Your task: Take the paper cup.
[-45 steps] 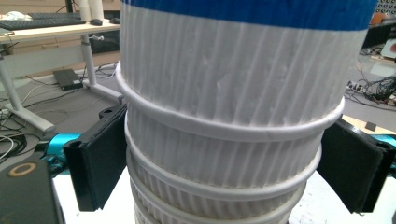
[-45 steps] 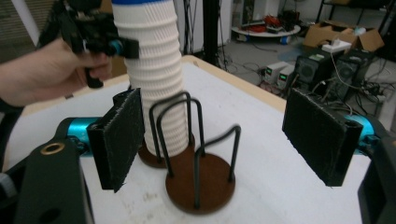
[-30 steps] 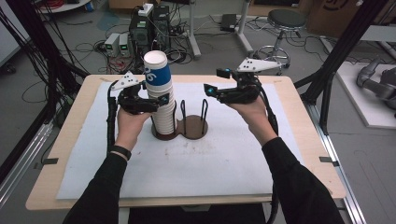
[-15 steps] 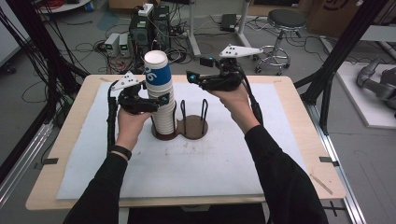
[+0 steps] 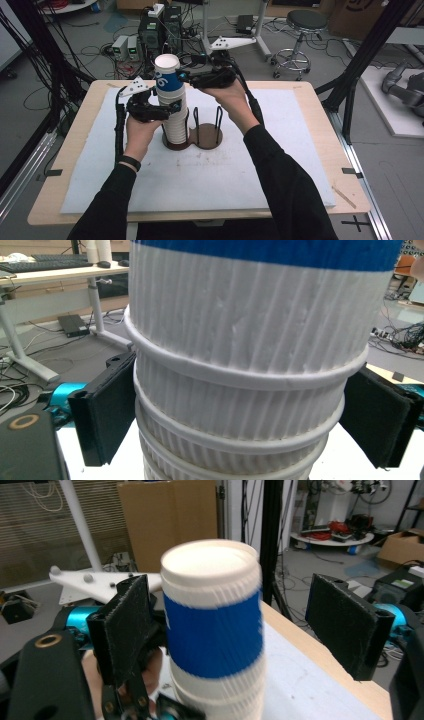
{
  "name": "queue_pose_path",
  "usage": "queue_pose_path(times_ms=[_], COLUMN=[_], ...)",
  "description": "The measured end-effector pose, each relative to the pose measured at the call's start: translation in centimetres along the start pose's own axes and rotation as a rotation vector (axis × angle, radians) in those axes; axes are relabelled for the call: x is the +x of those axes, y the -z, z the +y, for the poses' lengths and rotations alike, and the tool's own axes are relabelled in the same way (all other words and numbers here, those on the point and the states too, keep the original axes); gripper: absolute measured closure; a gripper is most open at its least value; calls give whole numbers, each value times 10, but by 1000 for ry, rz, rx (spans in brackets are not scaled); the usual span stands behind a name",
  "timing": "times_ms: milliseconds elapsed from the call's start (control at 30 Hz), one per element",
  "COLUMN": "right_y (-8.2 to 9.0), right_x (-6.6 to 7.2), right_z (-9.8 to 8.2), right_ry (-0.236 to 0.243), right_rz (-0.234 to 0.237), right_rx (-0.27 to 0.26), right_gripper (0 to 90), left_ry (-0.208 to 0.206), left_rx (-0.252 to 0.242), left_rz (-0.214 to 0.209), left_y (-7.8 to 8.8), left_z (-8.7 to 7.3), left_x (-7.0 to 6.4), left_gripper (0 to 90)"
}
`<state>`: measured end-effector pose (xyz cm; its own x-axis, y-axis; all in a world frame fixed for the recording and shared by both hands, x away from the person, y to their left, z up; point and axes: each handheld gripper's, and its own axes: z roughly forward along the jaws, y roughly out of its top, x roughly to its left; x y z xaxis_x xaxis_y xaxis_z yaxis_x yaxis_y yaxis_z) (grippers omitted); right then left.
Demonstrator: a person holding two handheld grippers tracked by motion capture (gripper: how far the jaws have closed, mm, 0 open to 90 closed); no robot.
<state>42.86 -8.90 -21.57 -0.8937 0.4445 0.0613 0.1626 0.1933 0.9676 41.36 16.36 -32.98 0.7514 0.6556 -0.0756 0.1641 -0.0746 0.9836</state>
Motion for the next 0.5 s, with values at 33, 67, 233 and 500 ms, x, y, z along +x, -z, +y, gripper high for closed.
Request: queue_pose_path(times_ms=[33,67,233,500], right_y=[-3,-7,-22,-41], right_x=[1,3,7,9], right_z=[2,5,13,17], right_ry=[-2,0,-10,-45], right_rz=[6,8,0,6], right_rx=[2,2,24,56], right_gripper=[194,194,194,194], left_ry=[0,0,-1,3], left_rx=[0,-1,-2,-7], left_rz=[0,0,0,-1], left_y=[0,0,0,-1], left_z=[0,0,0,0], left_x=[0,0,0,0], left_gripper=[111,111,111,111])
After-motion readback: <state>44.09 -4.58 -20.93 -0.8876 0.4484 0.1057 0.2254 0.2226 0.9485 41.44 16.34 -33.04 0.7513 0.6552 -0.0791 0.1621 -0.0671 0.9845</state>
